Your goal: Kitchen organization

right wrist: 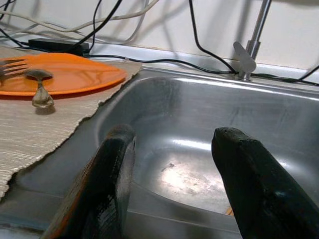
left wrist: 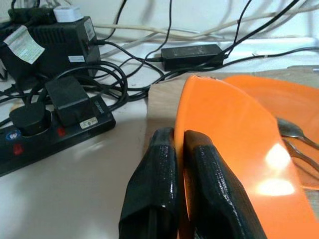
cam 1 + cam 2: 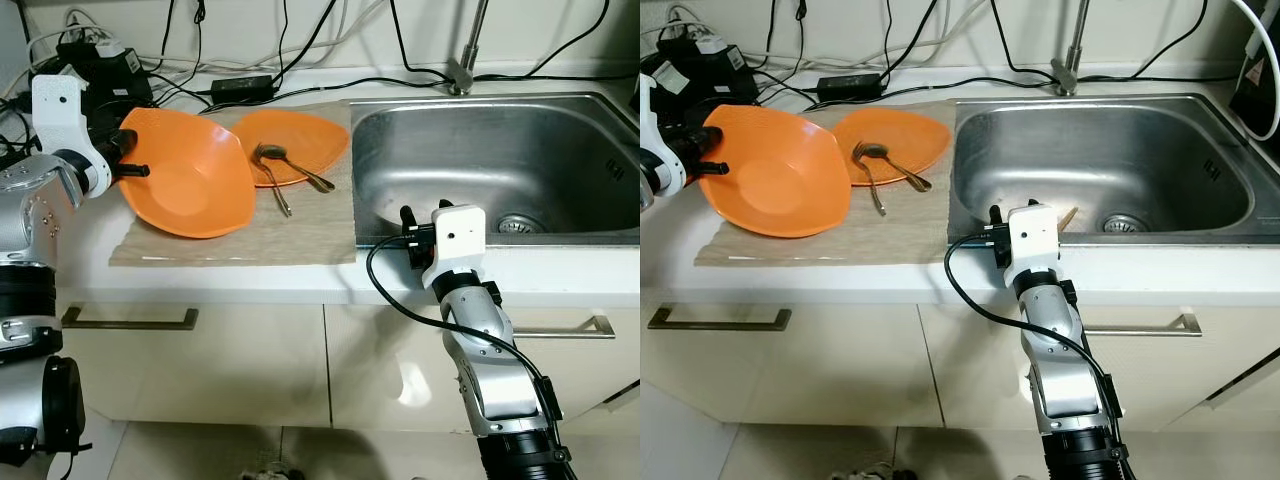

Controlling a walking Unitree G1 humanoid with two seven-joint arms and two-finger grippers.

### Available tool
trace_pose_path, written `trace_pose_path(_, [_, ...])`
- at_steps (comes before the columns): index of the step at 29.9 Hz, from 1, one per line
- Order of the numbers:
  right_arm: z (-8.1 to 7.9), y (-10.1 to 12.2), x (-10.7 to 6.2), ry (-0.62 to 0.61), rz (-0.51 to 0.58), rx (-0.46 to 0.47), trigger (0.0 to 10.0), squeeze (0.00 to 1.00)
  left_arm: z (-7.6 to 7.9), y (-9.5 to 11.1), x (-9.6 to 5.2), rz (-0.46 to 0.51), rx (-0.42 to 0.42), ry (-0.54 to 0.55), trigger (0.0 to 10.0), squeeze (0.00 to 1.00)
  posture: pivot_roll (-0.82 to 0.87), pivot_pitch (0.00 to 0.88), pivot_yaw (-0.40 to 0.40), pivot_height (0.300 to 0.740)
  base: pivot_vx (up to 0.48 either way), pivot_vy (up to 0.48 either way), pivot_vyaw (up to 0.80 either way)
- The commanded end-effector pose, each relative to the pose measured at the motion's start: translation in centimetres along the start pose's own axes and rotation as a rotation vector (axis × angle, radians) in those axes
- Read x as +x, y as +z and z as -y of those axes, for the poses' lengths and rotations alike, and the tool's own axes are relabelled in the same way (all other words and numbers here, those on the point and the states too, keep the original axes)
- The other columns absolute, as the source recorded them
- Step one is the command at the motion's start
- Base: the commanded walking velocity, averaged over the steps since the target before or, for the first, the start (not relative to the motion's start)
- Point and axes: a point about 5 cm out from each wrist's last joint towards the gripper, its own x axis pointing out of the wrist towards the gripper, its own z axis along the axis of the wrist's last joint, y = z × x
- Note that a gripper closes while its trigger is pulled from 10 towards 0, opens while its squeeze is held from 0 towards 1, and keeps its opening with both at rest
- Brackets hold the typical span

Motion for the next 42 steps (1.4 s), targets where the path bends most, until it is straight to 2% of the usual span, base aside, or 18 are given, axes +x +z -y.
trace_pose_path(1, [-0.3,-0.1,0.1,0.019,-0.013,0.024,10.0,0.00,-0.3,1.0,-0.2,0.016,0.019,0.021,0.0,0.00,0.01,0.000,0.090,0.740,0.000,0.000,0.00])
trace_pose_path(15, [-1.0,0.4,0.4,0.056,0.015,0.081,10.0,0.00,0.4,4.3,-0.5,0.102,0.042,-0.001,0.0,0.00,0.01,0.000,0.094,0.740,0.000,0.000,0.00])
trace_pose_path(18, [-1.4,0.4,0.5,0.087,0.012,0.171,10.0,0.00,0.8,5.1,-0.4,0.127,0.043,-0.012,0.0,0.00,0.01,0.000,0.096,0.740,0.000,0.000,0.00])
trace_pose_path(19, [-1.4,0.4,0.5,0.087,0.012,0.171,10.0,0.00,0.8,5.1,-0.4,0.127,0.043,-0.012,0.0,0.00,0.01,0.000,0.096,0.740,0.000,0.000,0.00])
trace_pose_path(20, [-1.5,0.3,0.7,0.100,0.001,0.224,10.0,0.00,1.1,5.6,-0.4,0.143,0.043,-0.023,0.0,0.00,0.01,0.000,0.096,0.740,0.000,0.000,0.00])
trace_pose_path(27, [-1.3,0.7,1.2,0.119,0.016,0.279,10.0,0.00,1.5,6.6,-0.3,0.171,0.040,-0.037,0.0,0.00,0.01,0.000,0.100,0.740,0.000,0.000,0.00])
trace_pose_path(29, [-1.2,0.9,1.6,0.125,0.017,0.379,10.0,0.00,1.8,7.3,-0.3,0.192,0.032,-0.051,0.0,0.00,0.01,0.000,0.101,0.740,0.000,0.000,0.00])
trace_pose_path(32, [-1.1,1.4,2.0,0.135,0.028,0.456,10.0,0.00,2.2,7.8,-0.3,0.207,0.029,-0.069,0.0,0.00,0.01,0.000,0.101,0.740,0.000,0.000,0.00])
trace_pose_path(33, [-1.1,1.4,2.0,0.135,0.028,0.456,10.0,0.00,2.2,7.8,-0.3,0.207,0.029,-0.069,0.0,0.00,0.01,0.000,0.101,0.740,0.000,0.000,0.00])
trace_pose_path(36, [-0.7,2.9,3.0,0.157,0.066,0.547,10.0,0.00,2.8,8.2,-0.2,0.221,0.028,-0.089,0.0,0.00,0.01,0.000,0.101,0.740,0.000,0.000,0.00])
trace_pose_path(38, [-0.5,3.4,3.2,0.166,0.078,0.570,10.0,0.00,3.0,8.3,-0.2,0.224,0.026,-0.096,0.0,0.00,0.01,0.000,0.101,0.740,0.000,0.000,0.00])
trace_pose_path(39, [-0.3,4.4,3.8,0.185,0.101,0.599,10.0,0.00,3.6,8.5,-0.1,0.234,0.019,-0.116,0.0,0.00,0.01,0.000,0.099,0.740,0.000,0.000,0.00])
trace_pose_path(42, [-0.3,5.1,4.1,0.200,0.115,0.611,10.0,0.00,4.0,8.7,-0.1,0.240,0.017,-0.130,0.0,0.00,0.01,0.000,0.099,0.740,0.000,0.000,0.00])
